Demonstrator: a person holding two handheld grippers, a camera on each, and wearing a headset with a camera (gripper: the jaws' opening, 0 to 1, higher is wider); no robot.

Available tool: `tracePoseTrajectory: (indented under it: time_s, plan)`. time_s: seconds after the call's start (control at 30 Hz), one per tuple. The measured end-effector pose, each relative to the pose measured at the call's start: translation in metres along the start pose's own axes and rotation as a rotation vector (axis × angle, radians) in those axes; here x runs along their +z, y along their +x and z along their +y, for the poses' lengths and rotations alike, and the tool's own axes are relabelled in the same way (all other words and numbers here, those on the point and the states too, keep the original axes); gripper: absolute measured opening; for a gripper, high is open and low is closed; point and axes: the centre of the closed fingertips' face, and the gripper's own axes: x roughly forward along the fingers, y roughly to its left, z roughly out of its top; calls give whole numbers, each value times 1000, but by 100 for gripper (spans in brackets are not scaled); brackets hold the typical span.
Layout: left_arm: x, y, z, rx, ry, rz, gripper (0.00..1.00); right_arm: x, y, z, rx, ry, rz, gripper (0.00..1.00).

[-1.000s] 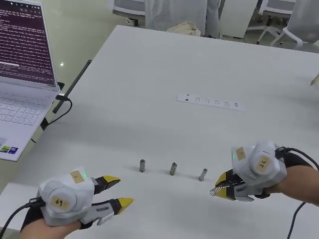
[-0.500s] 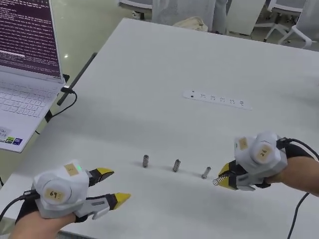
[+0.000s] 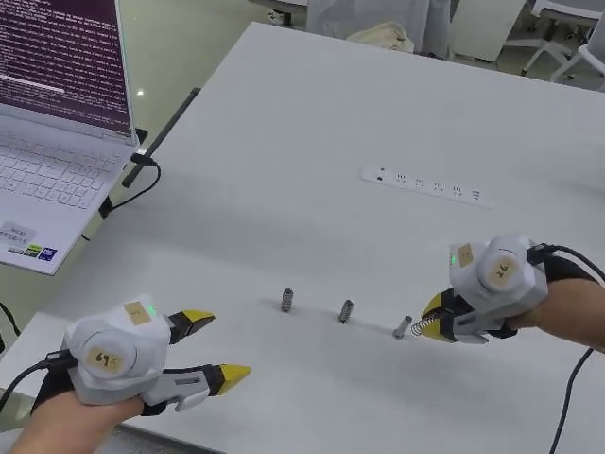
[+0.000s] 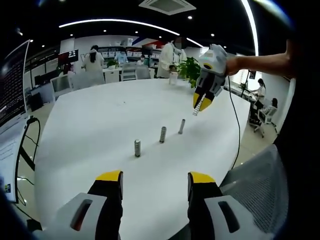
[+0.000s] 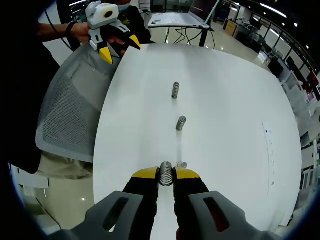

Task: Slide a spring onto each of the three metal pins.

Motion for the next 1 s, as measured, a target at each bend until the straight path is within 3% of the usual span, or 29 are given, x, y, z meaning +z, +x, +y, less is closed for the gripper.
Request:
tracePoseTrajectory:
  time_s: [0.5,0.63,1.0]
  plan:
    - [-5,-7,8,32,-28,9,49,-2,18,-19,10,-36,51,8]
    - [-6,-8,9,37,-32,17,50,-10,25,-21,13,-60,91,8]
    - [-8,-9,10,53,-49,24,49,-12,32,-28,22,-65,99,8]
